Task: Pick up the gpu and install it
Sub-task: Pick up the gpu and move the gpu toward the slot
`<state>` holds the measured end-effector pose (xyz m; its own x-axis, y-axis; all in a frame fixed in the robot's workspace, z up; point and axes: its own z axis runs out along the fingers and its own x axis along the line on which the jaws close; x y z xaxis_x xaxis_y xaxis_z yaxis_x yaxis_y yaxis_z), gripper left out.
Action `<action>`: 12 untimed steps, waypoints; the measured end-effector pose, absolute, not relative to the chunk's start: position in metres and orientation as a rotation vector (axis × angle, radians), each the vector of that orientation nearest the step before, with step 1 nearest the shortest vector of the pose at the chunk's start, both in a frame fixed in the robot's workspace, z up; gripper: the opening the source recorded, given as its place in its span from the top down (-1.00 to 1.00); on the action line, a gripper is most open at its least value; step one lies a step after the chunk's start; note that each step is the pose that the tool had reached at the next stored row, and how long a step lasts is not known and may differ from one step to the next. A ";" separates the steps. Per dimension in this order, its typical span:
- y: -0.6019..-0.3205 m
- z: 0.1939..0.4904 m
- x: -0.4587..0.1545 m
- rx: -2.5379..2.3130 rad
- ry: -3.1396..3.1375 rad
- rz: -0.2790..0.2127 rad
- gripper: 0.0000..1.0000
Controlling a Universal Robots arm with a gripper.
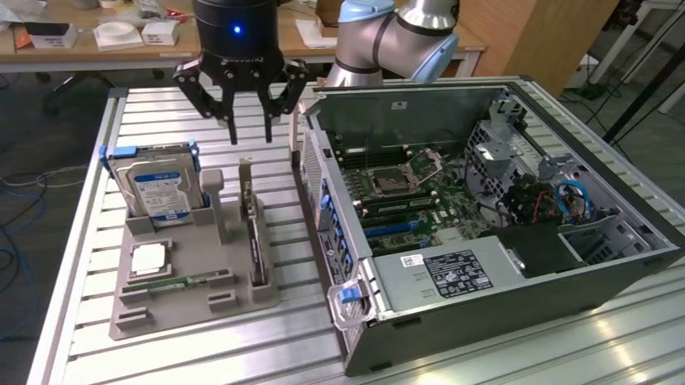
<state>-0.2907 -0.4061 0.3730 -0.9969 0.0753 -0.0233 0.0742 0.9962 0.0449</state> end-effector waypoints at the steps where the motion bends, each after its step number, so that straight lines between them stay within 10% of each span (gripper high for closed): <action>1: -0.407 0.373 -0.291 0.117 3.114 0.069 0.06; 12: -0.412 0.373 -0.291 0.116 3.114 0.068 0.06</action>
